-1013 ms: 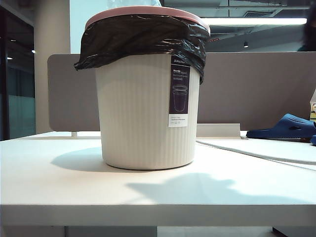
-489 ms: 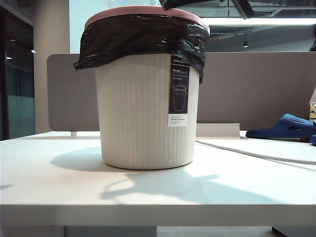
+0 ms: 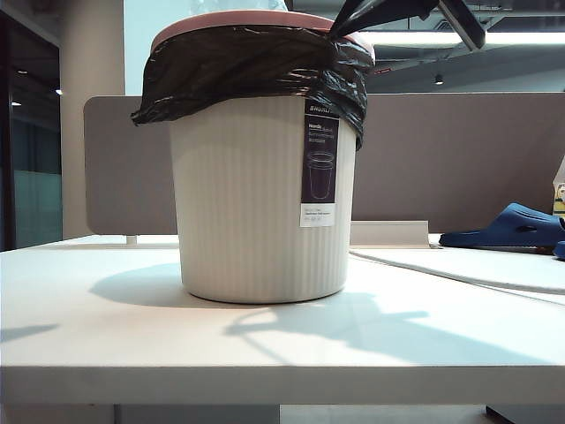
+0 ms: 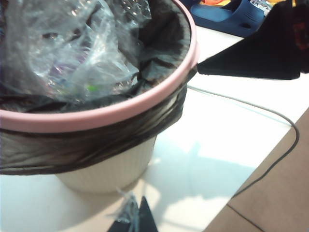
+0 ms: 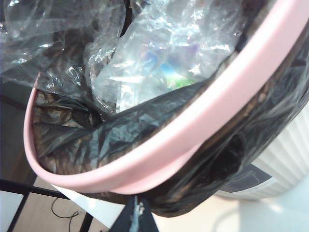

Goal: Open the ring lid of the trash can, pull out the black garbage bag inside, and place it on the table.

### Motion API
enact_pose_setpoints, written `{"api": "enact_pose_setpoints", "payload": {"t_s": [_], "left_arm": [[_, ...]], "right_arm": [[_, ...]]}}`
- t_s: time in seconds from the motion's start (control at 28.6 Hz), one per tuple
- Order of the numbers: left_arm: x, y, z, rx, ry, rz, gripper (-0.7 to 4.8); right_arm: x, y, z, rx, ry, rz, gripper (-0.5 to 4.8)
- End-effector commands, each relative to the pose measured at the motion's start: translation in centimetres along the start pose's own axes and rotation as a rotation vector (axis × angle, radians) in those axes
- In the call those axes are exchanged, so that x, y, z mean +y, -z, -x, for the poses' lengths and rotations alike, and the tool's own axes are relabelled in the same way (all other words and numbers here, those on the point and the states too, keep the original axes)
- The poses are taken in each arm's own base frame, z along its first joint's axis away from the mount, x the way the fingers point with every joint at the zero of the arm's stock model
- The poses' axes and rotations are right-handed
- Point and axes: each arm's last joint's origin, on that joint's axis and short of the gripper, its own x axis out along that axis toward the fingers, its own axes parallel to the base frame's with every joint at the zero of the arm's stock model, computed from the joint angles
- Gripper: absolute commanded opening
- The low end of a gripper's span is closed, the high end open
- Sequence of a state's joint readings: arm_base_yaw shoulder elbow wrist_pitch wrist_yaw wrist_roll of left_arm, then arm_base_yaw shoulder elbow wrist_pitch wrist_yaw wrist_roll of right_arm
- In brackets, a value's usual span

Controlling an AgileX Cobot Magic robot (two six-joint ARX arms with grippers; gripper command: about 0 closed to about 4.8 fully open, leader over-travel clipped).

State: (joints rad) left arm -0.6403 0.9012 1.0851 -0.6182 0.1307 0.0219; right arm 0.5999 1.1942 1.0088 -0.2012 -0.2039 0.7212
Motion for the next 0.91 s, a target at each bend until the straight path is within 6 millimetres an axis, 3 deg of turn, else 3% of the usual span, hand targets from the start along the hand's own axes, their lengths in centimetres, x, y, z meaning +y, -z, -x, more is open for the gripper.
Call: {"api": "enact_pose_setpoints", "payload": {"t_s": [0.03,0.8,0.91], "left_arm": [[-0.05,-0.45,0.18,-0.04,0.004,-0.003,-0.04],[-0.02,-0.45,-0.02,-0.035,0.004,-0.01,-0.02],[-0.02,-0.43,-0.02,-0.033,0.004,-0.01,-0.02]], "right_arm": [[0.02,-0.4,0.17,-0.023,-0.003,-0.024,-0.01],[0.2,-0.63,0.16,-0.036,-0.034,-0.041,0.01],[0.24,-0.58,0.17,-0.021,-0.048,-0.057,0.62]]}}
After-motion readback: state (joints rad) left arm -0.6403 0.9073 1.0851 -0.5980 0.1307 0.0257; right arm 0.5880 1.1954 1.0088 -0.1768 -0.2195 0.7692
